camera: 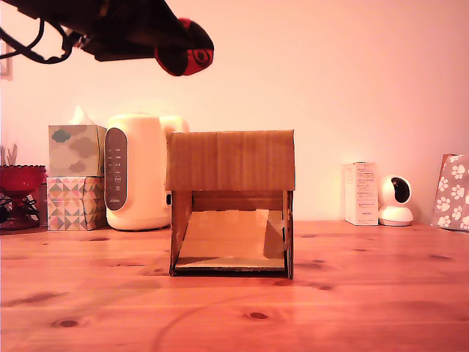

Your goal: Drop the footbag into the cardboard dice tower

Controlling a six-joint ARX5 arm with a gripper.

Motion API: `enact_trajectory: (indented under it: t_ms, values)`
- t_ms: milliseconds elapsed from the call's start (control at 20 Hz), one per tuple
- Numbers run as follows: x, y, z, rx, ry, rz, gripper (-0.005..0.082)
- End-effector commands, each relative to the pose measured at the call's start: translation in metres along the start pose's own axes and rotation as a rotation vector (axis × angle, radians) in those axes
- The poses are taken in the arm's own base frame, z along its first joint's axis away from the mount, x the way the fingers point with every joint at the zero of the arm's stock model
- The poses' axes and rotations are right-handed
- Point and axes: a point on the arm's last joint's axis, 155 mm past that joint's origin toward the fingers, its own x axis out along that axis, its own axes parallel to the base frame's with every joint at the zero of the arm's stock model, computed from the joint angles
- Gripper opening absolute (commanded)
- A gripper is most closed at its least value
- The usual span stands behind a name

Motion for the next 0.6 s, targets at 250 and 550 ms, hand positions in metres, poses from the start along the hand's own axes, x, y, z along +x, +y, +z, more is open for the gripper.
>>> enact_trajectory:
  t_ms: [250, 550]
  values:
    - [0.042, 0.014, 0.016, 0.031, 0.032, 0.025, 0.0147]
    - [0.083, 0.039, -0.001, 0.01, 0.209, 0.035, 0.0148]
